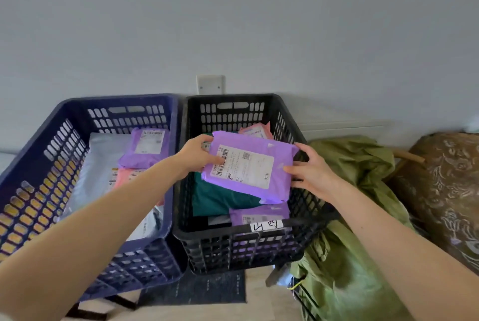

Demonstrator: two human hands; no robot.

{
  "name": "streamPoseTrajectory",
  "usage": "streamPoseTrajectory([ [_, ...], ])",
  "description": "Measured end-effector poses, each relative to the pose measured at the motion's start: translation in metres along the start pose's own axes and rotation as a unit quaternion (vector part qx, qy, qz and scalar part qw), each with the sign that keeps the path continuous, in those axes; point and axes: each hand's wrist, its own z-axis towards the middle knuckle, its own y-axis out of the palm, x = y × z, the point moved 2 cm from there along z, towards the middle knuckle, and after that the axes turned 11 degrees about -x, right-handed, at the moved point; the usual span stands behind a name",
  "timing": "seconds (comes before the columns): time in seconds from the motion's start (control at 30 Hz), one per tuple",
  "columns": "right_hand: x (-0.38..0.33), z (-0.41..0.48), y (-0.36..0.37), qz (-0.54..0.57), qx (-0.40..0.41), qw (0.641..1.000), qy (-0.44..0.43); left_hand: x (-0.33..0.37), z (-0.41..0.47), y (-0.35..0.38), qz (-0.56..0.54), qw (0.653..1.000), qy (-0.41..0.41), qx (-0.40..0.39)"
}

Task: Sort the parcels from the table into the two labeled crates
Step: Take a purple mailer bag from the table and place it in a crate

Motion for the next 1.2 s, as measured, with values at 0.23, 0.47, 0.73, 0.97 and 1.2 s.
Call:
streamPoseTrajectory([
  [0.23,0.02,0.024,0.003,-0.089,-0.007,0.993,0.079,-0.025,0.02,0.012,0.029,0.995,-0.094,-0.004],
  [0.47,0.053,0.053,0.004,-0.159,-0.068,0.969,0.178,-0.056,0.034,0.029,0.078,0.983,-0.166,-0.003],
  [0.73,0.071,0.081,0.018,-0.246,-0.161,0.926,0.238,-0.074,0.039,0.04,0.118,0.946,-0.3,-0.028],
  [0.97,0.096,0.092,0.028,-0.269,-0.229,0.889,0.29,-0.08,0.04,0.048,0.22,0.901,-0.367,-0.074],
  [1.2,0.114,0.097,0.025,-0.262,-0.265,0.863,0.342,-0.088,0.037,0.058,0.364,0.848,-0.362,-0.133],
])
